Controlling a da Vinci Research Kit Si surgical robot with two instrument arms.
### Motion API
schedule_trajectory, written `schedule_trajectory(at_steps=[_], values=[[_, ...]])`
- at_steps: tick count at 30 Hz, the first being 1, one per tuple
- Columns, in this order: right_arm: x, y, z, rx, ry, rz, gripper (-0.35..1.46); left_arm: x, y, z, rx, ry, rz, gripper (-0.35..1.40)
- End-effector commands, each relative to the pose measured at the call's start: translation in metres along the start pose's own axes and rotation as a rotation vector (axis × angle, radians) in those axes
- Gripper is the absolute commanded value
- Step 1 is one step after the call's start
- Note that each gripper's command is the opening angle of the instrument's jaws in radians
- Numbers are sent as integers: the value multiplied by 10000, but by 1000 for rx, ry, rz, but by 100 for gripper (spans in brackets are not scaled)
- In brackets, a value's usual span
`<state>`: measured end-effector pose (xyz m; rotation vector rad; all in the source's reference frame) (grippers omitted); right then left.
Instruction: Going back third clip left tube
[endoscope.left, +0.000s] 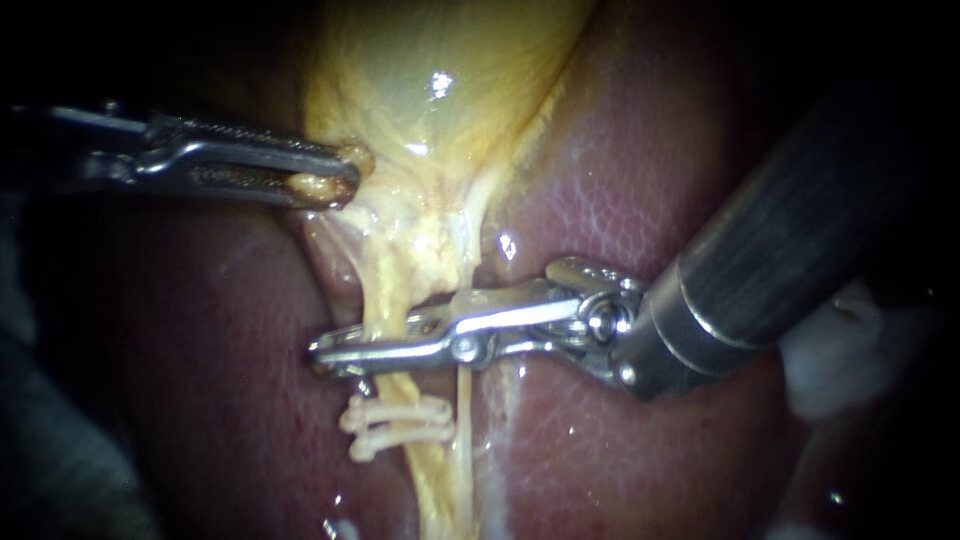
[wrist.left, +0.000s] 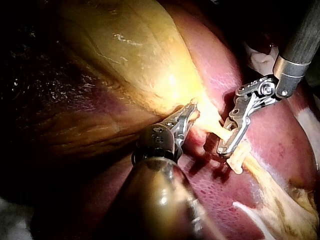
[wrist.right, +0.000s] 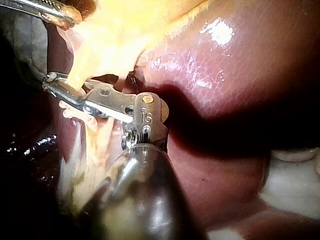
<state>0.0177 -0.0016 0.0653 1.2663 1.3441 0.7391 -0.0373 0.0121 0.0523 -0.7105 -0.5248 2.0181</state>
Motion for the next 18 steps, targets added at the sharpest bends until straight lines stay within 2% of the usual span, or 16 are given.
schedule_trajectory(at_steps=[1, 3, 5, 10, 12, 14, 16, 18], values=[[1, 0, 1, 1, 13, -15, -23, 0, 0, 0, -1, 0, 0, -35], [3, 5, 4, -34, 67, -35, 24, 0, 0, 0, -1, 0, 0, -35], [5, 9, 6, -43, 77, -43, 38, 0, 0, 0, -1, 0, 0, -35], [6, 24, -2, -115, 111, -94, 45, 0, 0, 0, -1, 0, 0, -35], [8, 28, -10, -166, 92, -106, 48, 0, 0, 0, -1, 0, 0, -35], [8, 29, -20, -217, 55, -134, 49, 0, -1, 0, -1, 0, 0, -35], [7, 26, -30, -244, 36, -167, 49, 0, -1, 0, -1, 0, 0, -35], [4, 18, -41, -270, -8, -256, 49, -1, -1, -1, -1, 0, 1, -35]])
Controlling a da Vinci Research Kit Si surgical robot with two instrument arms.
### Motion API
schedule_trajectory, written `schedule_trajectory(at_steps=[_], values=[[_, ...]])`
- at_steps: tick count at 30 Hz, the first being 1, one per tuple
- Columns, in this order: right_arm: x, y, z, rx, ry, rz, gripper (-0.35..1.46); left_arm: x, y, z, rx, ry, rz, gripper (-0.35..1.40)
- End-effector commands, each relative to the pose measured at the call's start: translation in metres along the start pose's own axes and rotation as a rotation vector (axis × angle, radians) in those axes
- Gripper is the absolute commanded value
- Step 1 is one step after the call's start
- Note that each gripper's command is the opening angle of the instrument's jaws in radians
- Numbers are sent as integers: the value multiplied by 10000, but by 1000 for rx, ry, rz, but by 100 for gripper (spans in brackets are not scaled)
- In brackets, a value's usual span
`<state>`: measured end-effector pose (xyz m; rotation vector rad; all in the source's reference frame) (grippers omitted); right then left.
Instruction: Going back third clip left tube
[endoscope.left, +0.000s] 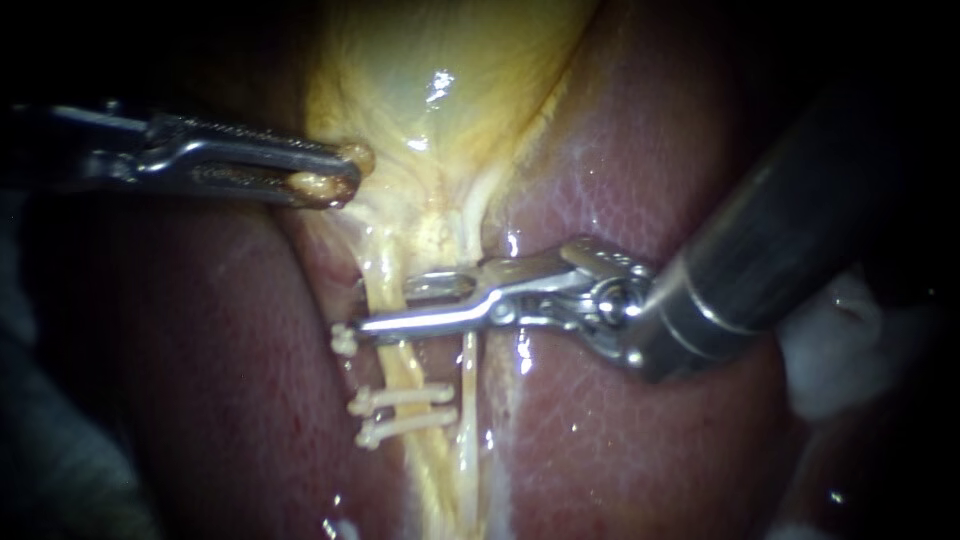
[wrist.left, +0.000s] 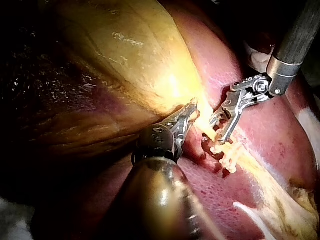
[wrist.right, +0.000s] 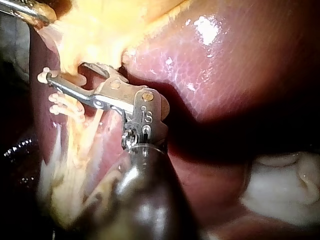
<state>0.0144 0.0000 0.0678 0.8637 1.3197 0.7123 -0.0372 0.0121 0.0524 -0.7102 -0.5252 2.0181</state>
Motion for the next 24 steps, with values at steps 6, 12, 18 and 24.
schedule_trajectory(at_steps=[6, 12, 18, 24], values=[[19, -44, -49, -43, -147, -302, 49, -1, -1, -1, -2, 0, 1, -35], [50, -96, -105, -120, -254, -472, 49, 0, -2, -1, -2, 0, 1, -35], [70, -114, -135, -145, -262, -547, 49, 0, -2, -1, -2, 0, 1, -35], [66, -113, -140, -138, -264, -558, 49, -1, -2, 3, 0, 1, 2, -35]])
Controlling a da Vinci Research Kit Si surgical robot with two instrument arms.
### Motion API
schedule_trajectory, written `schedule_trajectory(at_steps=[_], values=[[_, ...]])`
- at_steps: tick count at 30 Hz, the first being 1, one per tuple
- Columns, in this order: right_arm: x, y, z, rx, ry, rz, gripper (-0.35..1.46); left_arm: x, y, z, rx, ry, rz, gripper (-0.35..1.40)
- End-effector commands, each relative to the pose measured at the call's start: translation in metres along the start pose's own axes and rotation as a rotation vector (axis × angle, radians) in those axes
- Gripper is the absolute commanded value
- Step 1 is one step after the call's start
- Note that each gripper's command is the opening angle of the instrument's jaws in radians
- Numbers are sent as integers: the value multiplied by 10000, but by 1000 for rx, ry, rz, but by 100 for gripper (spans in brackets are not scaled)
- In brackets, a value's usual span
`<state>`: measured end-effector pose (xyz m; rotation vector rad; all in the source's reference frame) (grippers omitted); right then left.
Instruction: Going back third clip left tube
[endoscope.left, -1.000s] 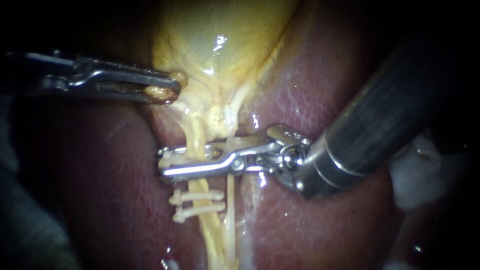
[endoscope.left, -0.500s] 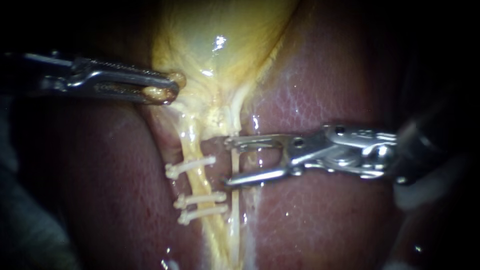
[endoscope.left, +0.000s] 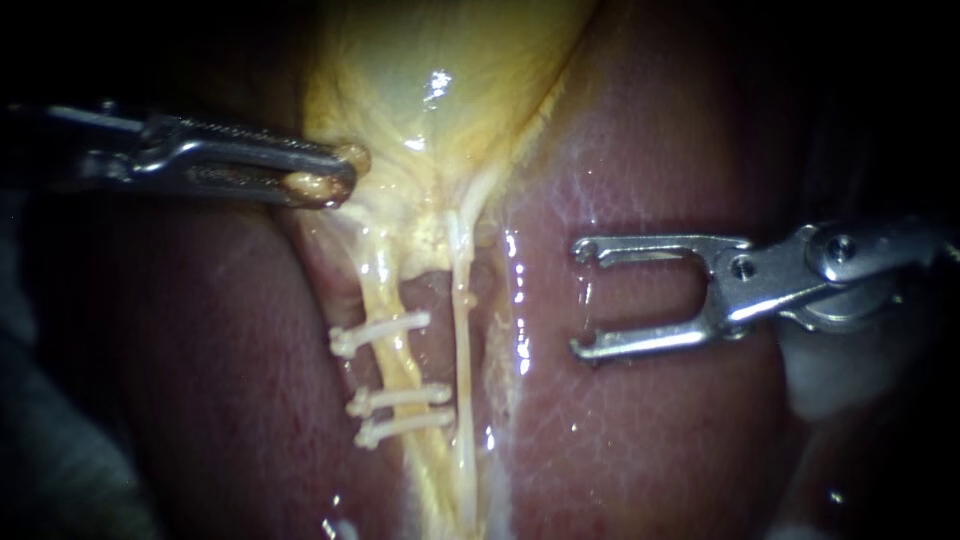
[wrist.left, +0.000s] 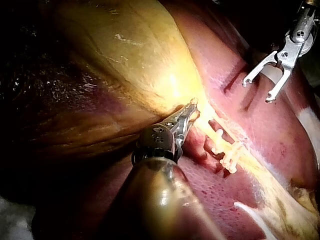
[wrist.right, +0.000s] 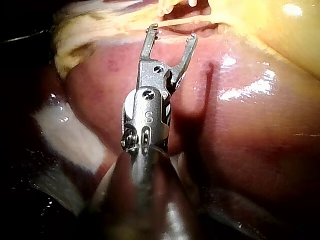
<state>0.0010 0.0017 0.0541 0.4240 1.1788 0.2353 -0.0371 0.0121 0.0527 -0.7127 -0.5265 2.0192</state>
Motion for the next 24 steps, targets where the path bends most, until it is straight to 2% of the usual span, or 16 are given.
schedule_trajectory(at_steps=[1, 10, 13, 24], values=[[-2, -1, 0, 1, 0, 0, 49, -1, -1, 5, 4, 2, 1, -35], [-3, 0, -2, 2, 0, -6, 50, -4, -18, 55, -3, 1, 10, -35], [-3, 0, -3, 3, 0, -6, 50, -6, -21, 66, -9, -2, 12, -35], [-3, 0, -2, 20, 4, -6, 50, -7, -21, 64, -13, -3, 13, -35]])
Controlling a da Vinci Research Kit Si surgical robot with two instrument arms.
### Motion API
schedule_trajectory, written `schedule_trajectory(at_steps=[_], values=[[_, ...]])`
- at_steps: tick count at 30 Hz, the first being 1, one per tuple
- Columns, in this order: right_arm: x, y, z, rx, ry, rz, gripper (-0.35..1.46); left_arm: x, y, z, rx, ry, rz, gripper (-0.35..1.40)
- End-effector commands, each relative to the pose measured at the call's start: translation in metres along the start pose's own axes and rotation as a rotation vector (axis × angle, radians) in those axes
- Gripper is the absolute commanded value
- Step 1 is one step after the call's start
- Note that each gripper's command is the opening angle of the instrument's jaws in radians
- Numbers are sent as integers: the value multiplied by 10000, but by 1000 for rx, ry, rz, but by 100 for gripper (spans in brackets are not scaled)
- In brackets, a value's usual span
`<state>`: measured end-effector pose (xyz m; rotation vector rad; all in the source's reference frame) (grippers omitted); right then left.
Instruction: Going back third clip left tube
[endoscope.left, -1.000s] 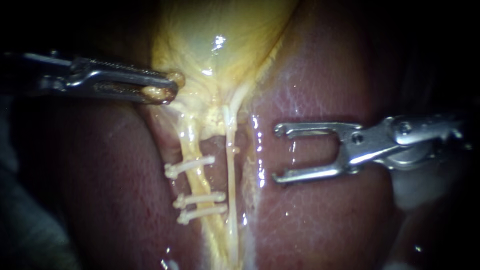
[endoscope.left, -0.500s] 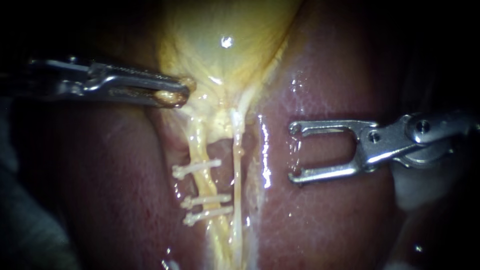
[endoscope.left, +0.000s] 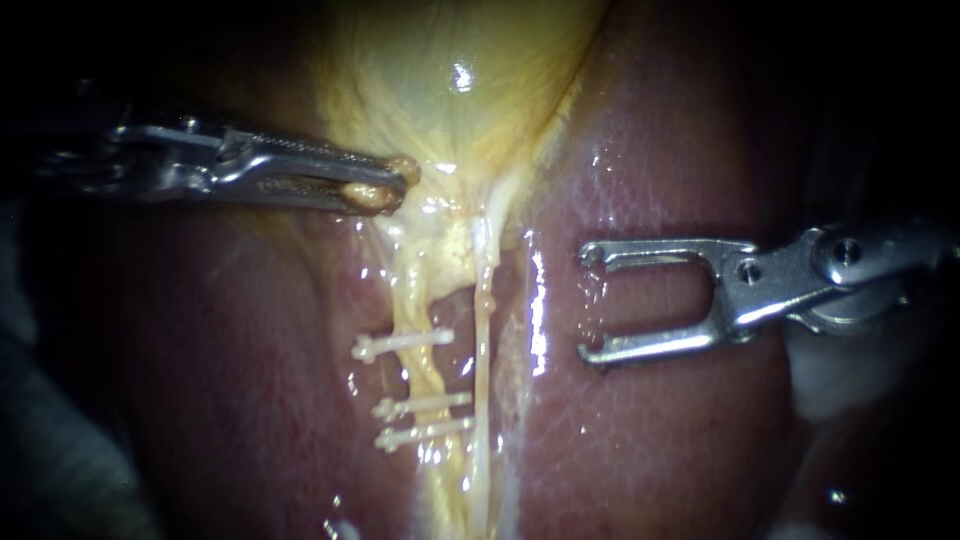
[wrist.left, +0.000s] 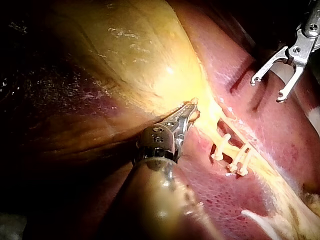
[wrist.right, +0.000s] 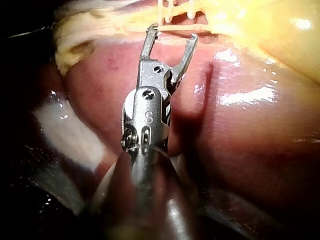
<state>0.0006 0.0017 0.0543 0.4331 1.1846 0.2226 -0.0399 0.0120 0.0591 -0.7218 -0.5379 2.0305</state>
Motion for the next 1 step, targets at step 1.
schedule_trajectory(at_steps=[1], values=[[0, -1, 3, 10, 3, -1, 50, 1, 0, -4, -2, -1, 0, -35]])
